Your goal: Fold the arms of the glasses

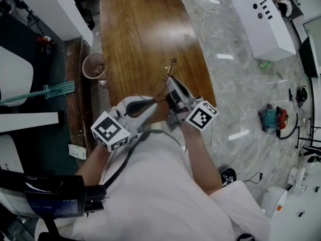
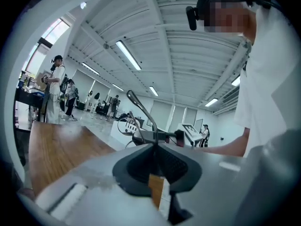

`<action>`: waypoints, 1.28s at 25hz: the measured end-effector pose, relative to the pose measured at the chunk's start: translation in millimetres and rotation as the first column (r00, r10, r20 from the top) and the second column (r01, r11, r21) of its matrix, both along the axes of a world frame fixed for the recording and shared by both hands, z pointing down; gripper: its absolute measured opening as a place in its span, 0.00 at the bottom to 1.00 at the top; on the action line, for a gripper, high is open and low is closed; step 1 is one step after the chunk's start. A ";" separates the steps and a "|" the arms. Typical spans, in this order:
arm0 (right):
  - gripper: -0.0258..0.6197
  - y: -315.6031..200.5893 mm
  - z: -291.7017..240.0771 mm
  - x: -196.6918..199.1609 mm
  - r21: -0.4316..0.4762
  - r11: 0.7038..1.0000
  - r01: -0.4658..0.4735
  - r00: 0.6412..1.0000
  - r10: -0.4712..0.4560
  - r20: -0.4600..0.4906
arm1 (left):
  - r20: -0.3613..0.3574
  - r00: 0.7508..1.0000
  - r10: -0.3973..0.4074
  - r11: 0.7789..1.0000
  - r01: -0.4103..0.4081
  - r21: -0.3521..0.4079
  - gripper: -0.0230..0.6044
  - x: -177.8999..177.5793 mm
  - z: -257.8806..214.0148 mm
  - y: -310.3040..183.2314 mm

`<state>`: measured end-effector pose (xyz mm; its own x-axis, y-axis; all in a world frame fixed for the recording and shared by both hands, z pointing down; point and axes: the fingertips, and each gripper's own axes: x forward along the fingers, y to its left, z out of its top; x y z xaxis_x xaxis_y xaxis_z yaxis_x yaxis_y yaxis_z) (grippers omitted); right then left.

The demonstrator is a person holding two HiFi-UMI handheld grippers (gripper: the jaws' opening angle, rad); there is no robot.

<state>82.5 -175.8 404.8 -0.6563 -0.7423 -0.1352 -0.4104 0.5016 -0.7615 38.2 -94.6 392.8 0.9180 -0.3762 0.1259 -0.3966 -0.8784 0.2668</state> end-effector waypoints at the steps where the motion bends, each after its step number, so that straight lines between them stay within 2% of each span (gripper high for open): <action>1: 0.09 2.6 -0.7 -4.2 0.016 1.000 0.017 0.999 -0.017 -0.033 | -0.012 1.000 -0.011 1.000 0.011 -0.016 0.08 -1.6 0.0 -2.9; 5: 0.09 16.3 -1.9 -26.6 0.077 0.992 0.105 0.983 -0.091 -0.160 | -0.009 0.999 -0.048 0.997 0.047 -0.059 0.09 -1.0 2.4 -13.0; 8: 0.09 21.4 0.2 -34.7 0.100 0.987 0.126 0.969 -0.101 -0.225 | 0.016 0.996 -0.089 0.993 0.090 -0.082 0.12 -3.7 8.3 -18.0; 11: 0.09 20.0 7.1 -29.9 0.081 0.993 0.090 0.972 -0.069 -0.227 | 0.015 0.992 -0.127 0.987 0.128 -0.102 0.12 -14.5 11.4 -18.0; 14: 0.09 21.9 13.8 -25.7 0.060 0.995 0.074 0.973 -0.059 -0.222 | -0.017 0.993 -0.114 0.989 0.111 -0.096 0.09 -21.4 5.8 -11.4; 15: 0.09 23.9 14.3 -27.3 0.062 0.995 0.082 0.971 -0.066 -0.231 | -0.030 0.994 -0.101 0.991 0.098 -0.089 0.06 -21.3 2.4 -9.1; 19: 0.09 29.7 10.9 -38.5 0.085 0.988 0.126 0.959 -0.100 -0.263 | -0.045 0.996 -0.081 0.994 0.078 -0.082 0.05 -15.4 -1.5 -9.0; 28: 0.09 44.8 13.2 -49.4 0.111 0.969 0.219 0.939 -0.179 -0.293 | -0.075 0.994 -0.076 0.987 0.064 -0.147 0.04 -14.0 7.0 -7.4; 32: 0.09 40.3 20.2 -46.1 0.103 0.969 0.226 0.924 -0.180 -0.336 | -0.066 0.993 -0.096 0.984 0.085 -0.157 0.05 -13.5 11.4 -7.8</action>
